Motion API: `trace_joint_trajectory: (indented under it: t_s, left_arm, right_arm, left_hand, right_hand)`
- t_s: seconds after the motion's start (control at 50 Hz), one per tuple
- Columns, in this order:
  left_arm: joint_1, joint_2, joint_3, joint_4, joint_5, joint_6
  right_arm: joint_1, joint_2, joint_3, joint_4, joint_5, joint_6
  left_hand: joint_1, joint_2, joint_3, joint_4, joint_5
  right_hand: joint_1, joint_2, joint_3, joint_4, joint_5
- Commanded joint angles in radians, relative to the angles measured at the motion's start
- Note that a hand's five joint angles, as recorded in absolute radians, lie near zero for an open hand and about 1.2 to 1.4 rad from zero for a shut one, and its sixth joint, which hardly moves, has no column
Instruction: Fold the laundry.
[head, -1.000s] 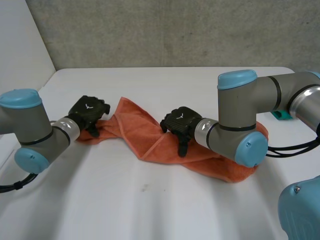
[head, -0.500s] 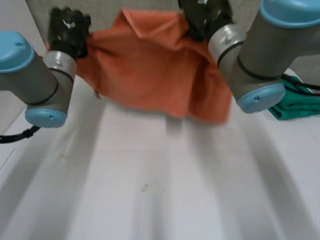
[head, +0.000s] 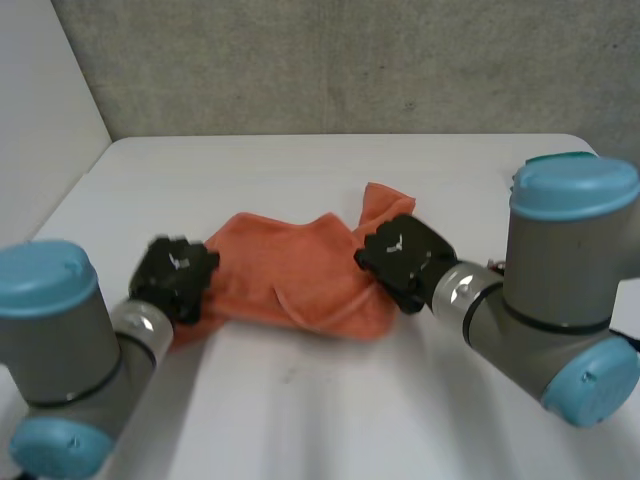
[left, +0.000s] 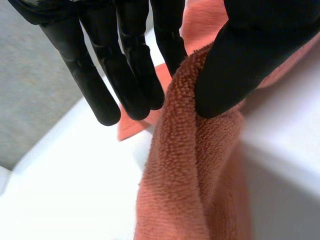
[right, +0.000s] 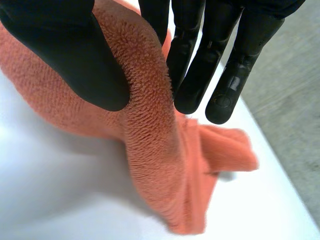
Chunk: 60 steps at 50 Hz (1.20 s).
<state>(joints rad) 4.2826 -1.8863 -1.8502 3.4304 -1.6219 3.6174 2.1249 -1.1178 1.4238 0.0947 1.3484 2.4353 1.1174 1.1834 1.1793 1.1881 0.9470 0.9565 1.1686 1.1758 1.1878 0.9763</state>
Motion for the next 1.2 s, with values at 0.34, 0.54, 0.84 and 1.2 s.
trace_joint_trajectory:
  t_s: [0.34, 0.54, 0.84, 1.2]
  left_arm:
    - [0.115, 0.04, 0.124, -0.06, 0.18, -0.008]
    - [0.143, -0.114, 0.221, -0.296, 0.194, -0.034]
    - [0.14, -0.117, 0.201, -0.352, 0.125, -0.054]
    - [0.132, 0.025, 0.125, -0.385, 0.12, -0.06]
  right_arm:
    - [-0.049, -0.234, 0.148, -0.118, -0.089, 0.021]
    - [-0.065, -0.252, 0.165, -0.138, -0.098, 0.027]
    - [-0.062, -0.252, 0.167, -0.148, -0.1, 0.027]
    - [-0.08, -0.25, 0.182, -0.151, -0.089, 0.028]
  left_hand:
    - [-0.675, -0.741, -0.737, -0.746, -0.68]
    - [-0.467, -0.533, -0.529, -0.537, -0.471]
    - [-0.425, -0.491, -0.487, -0.496, -0.43]
    - [-0.378, -0.444, -0.44, -0.449, -0.382]
  right_hand:
    - [0.44, 0.228, 0.22, 0.209, 0.245]
    - [0.44, 0.228, 0.22, 0.209, 0.245]
    - [0.44, 0.228, 0.22, 0.209, 0.245]
    - [0.44, 0.228, 0.22, 0.209, 0.245]
